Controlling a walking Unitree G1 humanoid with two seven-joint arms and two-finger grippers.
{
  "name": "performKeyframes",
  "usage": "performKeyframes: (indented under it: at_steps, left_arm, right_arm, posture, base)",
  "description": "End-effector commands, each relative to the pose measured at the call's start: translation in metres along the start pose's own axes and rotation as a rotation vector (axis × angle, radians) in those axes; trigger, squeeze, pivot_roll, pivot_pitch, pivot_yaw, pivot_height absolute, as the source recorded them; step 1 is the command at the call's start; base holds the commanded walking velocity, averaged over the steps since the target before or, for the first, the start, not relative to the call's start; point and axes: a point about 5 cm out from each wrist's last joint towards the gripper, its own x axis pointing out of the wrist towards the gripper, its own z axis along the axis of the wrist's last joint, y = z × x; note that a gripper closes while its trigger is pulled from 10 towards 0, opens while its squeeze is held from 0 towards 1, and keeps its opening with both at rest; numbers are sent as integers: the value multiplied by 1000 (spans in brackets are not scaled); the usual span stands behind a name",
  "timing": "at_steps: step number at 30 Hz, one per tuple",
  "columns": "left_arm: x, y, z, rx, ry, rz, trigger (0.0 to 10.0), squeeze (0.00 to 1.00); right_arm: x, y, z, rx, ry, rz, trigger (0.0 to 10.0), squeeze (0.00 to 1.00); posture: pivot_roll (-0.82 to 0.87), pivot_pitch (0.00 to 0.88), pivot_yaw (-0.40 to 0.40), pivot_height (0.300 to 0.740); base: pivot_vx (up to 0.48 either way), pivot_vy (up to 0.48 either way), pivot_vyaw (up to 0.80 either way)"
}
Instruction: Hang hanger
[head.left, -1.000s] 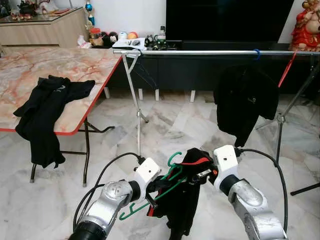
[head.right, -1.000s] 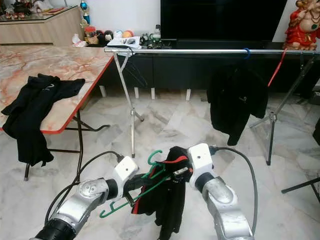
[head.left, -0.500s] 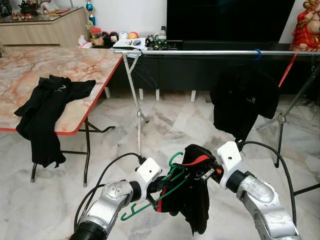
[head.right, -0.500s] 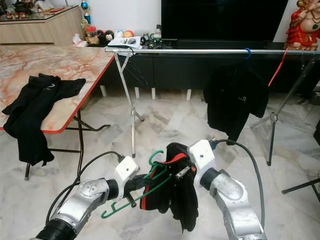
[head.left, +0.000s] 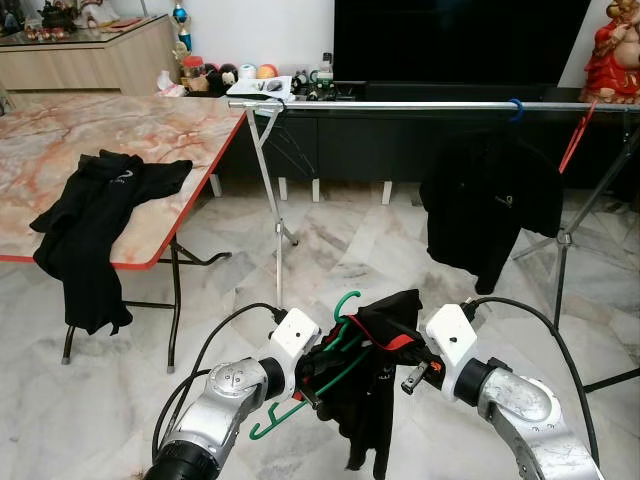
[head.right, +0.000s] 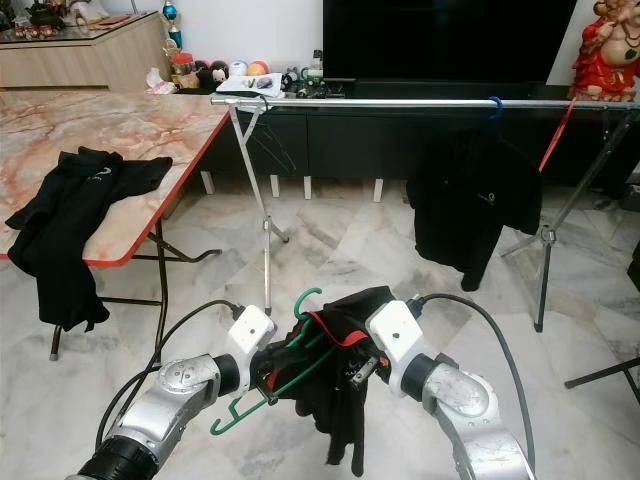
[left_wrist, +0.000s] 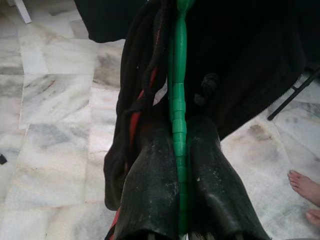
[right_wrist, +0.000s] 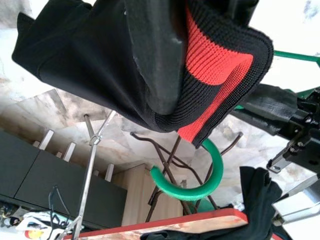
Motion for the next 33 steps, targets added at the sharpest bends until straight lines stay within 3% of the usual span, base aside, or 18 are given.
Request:
performKeyframes:
  at_steps: [1, 7, 8, 9, 10, 18, 19, 29, 30, 33]
  left_arm:
    - [0, 4, 10, -9, -51, 20, 10000, 0]
    - [1, 1, 12, -24, -60, -13, 10000, 0]
    - [0, 0, 11, -25, -59, -18, 10000, 0]
    - [0, 0, 11, -26, -58, -20, 10000, 0]
    - [0, 0, 10, -27, -57, -22, 10000, 0]
    - [0, -3, 9, -35, -53, -42, 10000, 0]
    - [0, -4, 9, -36, -51, -45, 10000, 0]
    - [1, -5, 8, -33, -44, -52, 10000, 0]
    - [1, -5, 8, -34, -44, -54, 10000, 0]
    - [1, -5, 8, -35, -44, -55, 10000, 0]
  right_arm:
    - [3, 6, 8, -27, -33, 25, 10000, 506]
    - [5, 1, 8, -22, -32, -31, 10000, 506]
    - [6, -2, 10, -20, -41, -60, 10000, 604]
    - [7, -4, 10, -20, -45, -73, 10000, 604]
    - [8, -5, 12, -17, -51, -85, 10000, 729]
    - [10, -4, 16, -19, -70, -91, 10000, 788]
    - [10, -4, 16, -19, -72, -90, 10000, 843]
    - [10, -1, 8, -39, -15, -78, 10000, 855]
    - [9, 0, 8, -33, -14, -65, 10000, 1000]
    - [9, 3, 7, -38, -4, -37, 10000, 1000]
  posture:
    - [43, 48, 43, 740]
    - [42, 49, 41, 740]
    - [41, 50, 40, 740]
    - [41, 50, 40, 740]
    - [41, 51, 39, 740]
    - [42, 52, 39, 740]
    - [42, 52, 39, 740]
    - [39, 53, 38, 740]
    - [37, 55, 39, 740]
    - [37, 55, 39, 740]
  base:
    - [0, 0, 0]
    - [0, 0, 0]
    - [0, 0, 0]
    - [0, 0, 0]
    - [0, 0, 0]
    - [0, 0, 0]
    - [0, 0, 0]
    - [0, 0, 0]
    - [0, 0, 0]
    - [0, 0, 0]
